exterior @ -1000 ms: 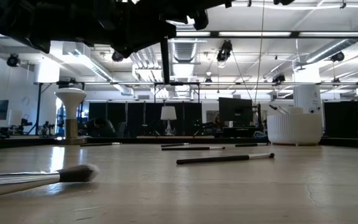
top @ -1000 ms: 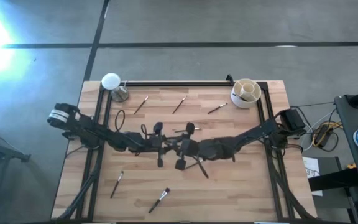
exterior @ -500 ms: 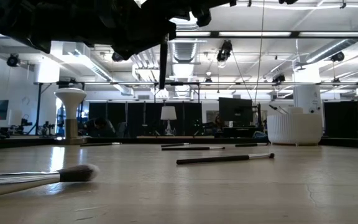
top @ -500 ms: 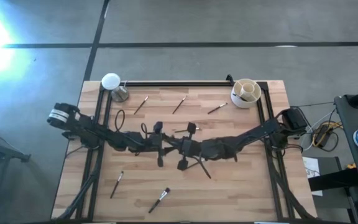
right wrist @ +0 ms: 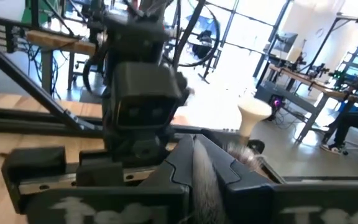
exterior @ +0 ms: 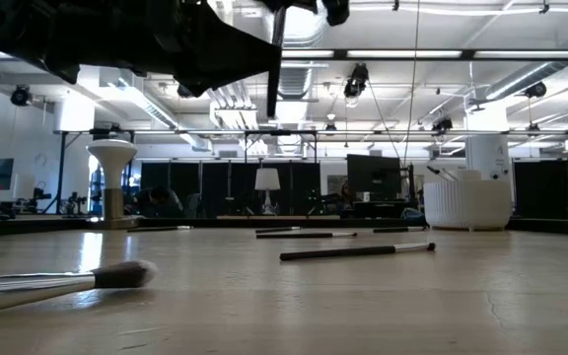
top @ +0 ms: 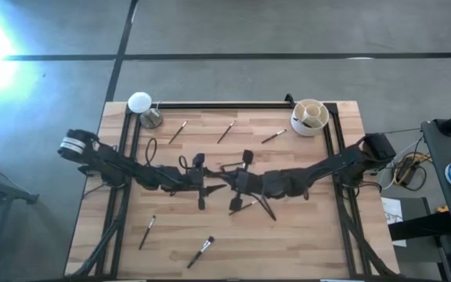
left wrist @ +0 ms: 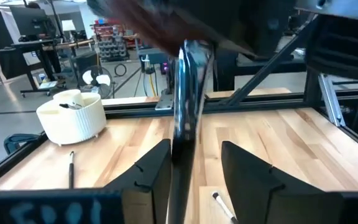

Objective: Put items in baskets/containers
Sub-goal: Put the black highlighter brush into the white organizer

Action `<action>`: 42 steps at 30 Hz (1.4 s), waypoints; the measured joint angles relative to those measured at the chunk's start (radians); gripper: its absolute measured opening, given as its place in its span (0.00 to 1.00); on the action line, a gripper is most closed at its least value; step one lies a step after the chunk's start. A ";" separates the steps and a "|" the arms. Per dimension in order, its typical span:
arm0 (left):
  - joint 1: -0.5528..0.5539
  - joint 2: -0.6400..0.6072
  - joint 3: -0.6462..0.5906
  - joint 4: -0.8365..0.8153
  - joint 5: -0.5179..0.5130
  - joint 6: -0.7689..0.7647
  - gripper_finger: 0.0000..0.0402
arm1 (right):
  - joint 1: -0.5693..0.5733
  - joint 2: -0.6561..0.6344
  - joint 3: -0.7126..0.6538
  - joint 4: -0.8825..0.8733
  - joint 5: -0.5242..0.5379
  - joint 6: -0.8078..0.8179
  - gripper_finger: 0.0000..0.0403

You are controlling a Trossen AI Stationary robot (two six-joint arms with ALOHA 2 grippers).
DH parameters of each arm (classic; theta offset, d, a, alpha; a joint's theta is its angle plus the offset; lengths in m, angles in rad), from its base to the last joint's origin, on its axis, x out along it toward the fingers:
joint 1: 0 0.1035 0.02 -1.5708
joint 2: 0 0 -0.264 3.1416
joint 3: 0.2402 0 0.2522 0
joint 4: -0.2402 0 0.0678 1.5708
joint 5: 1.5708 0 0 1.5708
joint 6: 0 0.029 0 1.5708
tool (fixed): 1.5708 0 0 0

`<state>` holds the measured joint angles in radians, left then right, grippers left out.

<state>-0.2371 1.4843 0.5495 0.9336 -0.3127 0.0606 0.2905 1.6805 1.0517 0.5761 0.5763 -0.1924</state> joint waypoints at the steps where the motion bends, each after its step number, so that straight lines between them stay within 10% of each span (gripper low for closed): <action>1: 0.000 -0.010 -0.004 -0.003 -0.002 -0.001 0.33 | 0.000 -0.018 -0.007 0.002 0.000 -0.003 0.02; 13: 0.027 -0.166 -0.148 -0.002 -0.037 -0.019 0.33 | -0.086 -0.358 -0.188 -0.059 0.170 -0.036 0.02; 22: 0.079 -0.198 -0.199 0.010 -0.036 -0.053 0.33 | -0.483 -0.558 -0.334 -0.135 0.210 0.026 0.02; 31: 0.092 -0.193 -0.203 0.008 -0.026 -0.066 0.33 | -0.825 -0.565 -0.416 -0.153 0.103 0.109 0.02; 42: 0.092 -0.192 -0.203 0.008 -0.025 -0.067 0.33 | -0.974 -0.495 -0.432 -0.185 0.077 0.111 0.02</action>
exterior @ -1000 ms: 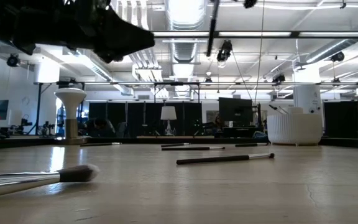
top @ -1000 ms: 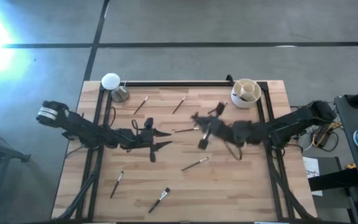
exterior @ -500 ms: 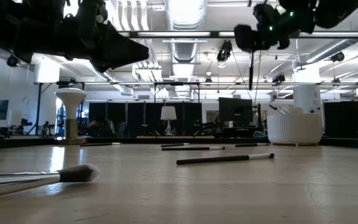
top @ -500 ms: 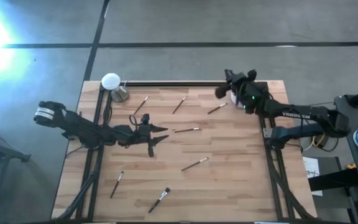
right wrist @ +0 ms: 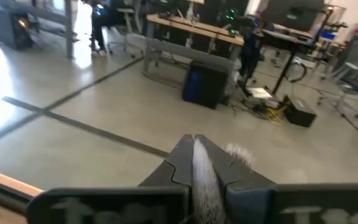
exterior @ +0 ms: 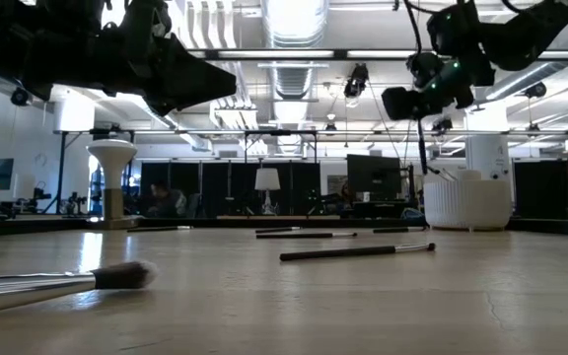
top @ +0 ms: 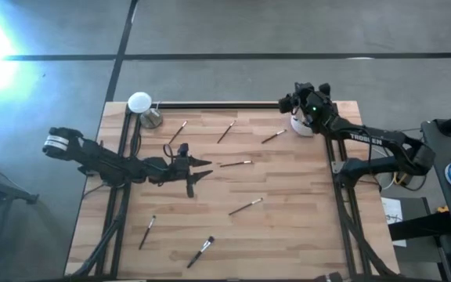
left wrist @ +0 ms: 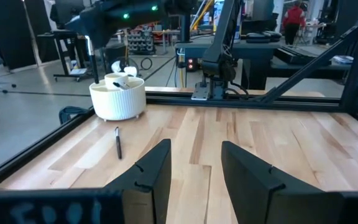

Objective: Put items in baskets/containers
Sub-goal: Put the black highlighter brush into the white organizer

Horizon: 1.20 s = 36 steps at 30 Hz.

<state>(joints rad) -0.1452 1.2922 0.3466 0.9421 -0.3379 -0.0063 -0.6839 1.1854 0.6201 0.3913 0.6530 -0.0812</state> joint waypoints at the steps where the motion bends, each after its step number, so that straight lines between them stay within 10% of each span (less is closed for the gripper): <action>1: 0.000 0.000 0.000 0.000 0.000 0.000 0.33 | -0.012 0.007 0.000 -0.003 -0.001 0.000 0.02; 36: 0.001 0.000 0.000 0.000 -0.004 -0.008 0.33 | -0.116 0.155 -0.024 -0.156 -0.055 0.170 0.04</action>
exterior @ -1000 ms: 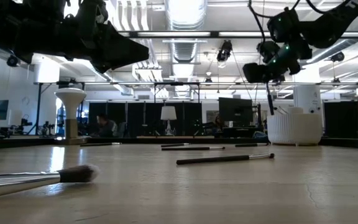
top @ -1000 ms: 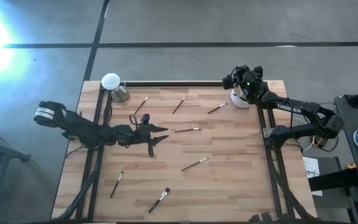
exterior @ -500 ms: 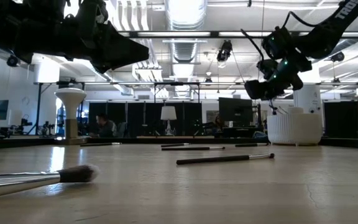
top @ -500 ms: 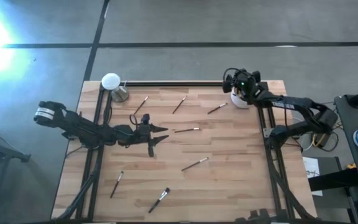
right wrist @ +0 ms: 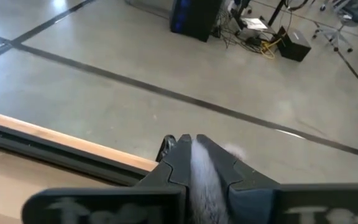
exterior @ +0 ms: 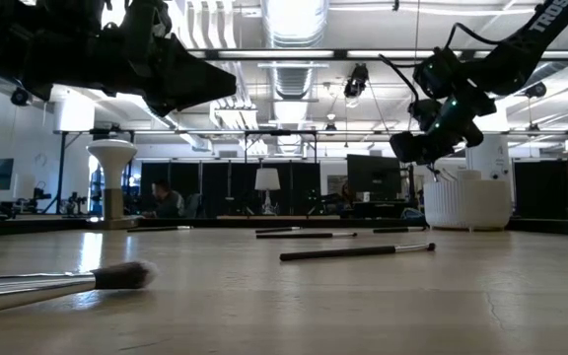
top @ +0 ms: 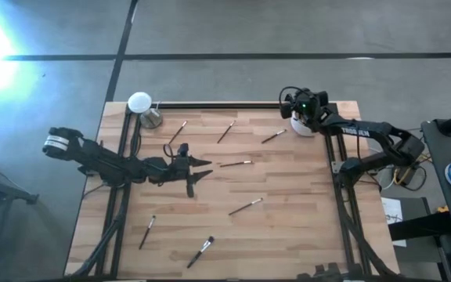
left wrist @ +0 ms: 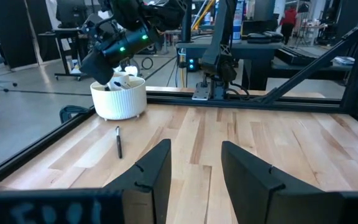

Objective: Put items in baskets/containers
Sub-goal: Put the black highlighter brush into the white organizer, then put the black eyeshadow brush into the white organizer

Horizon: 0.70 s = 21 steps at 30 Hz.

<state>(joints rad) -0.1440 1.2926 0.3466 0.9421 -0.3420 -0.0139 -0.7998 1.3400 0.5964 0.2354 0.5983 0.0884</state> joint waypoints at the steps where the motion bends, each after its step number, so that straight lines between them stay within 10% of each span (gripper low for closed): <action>1: 0.000 0.000 0.000 0.000 0.000 -0.004 0.33 | 0.000 -0.005 0.001 -0.010 0.001 0.007 0.06; 21: 0.005 0.000 0.000 0.000 -0.019 -0.006 0.33 | 0.001 -0.031 0.154 -0.275 0.003 0.044 0.32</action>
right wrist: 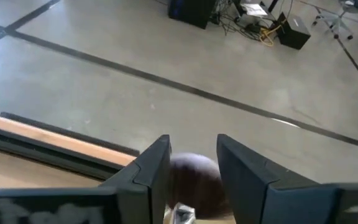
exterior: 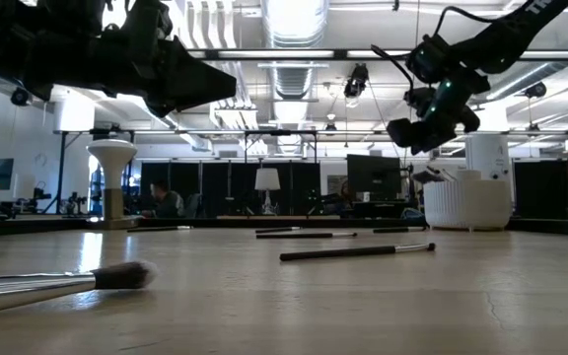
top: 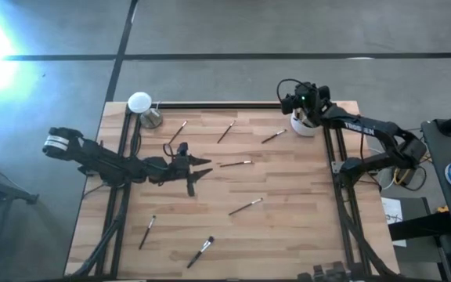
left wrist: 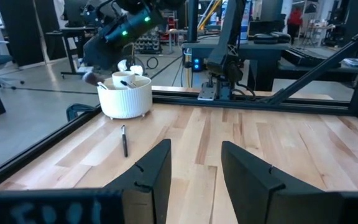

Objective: Put items in baskets/containers
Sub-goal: Put the black eyeshadow brush into the white organizer

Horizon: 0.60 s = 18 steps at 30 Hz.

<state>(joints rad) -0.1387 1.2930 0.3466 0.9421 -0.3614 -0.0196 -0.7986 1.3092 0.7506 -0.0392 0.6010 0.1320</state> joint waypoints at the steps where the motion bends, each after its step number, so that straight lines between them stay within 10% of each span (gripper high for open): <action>1: 0.000 0.000 0.000 0.000 0.000 0.000 0.33 | 0.000 -0.004 0.003 -0.015 0.000 0.000 0.31; 18: 0.000 0.000 -0.002 -0.048 -0.007 0.041 0.32 | 0.211 -0.252 -0.148 0.073 -0.079 -0.061 0.02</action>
<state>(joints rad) -0.1387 1.2929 0.3450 0.8942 -0.3689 0.0213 -0.5879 1.0570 0.6024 0.0334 0.5218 0.0711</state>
